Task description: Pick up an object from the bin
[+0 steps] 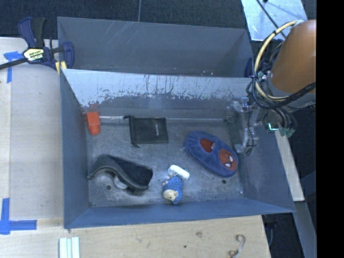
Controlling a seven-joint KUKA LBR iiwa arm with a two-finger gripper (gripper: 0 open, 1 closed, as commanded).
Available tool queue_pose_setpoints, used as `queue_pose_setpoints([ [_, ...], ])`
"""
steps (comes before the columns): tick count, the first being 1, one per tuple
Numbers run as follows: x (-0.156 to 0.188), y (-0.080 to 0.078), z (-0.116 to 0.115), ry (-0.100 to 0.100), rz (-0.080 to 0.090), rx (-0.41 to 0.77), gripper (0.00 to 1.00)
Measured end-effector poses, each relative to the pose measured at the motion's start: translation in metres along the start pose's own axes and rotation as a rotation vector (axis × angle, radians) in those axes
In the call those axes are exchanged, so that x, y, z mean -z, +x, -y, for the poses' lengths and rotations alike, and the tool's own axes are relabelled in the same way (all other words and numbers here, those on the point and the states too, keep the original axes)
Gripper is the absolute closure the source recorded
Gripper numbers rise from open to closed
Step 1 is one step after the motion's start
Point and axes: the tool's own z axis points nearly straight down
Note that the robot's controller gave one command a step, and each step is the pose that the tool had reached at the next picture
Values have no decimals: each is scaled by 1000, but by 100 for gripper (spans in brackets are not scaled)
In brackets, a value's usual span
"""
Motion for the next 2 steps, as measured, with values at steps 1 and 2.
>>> queue_pose_setpoints([
  [1, -153, -17, -6, -1, -2, -165, 0],
  [2, -148, -20, -6, 0, 7, -163, 100],
])
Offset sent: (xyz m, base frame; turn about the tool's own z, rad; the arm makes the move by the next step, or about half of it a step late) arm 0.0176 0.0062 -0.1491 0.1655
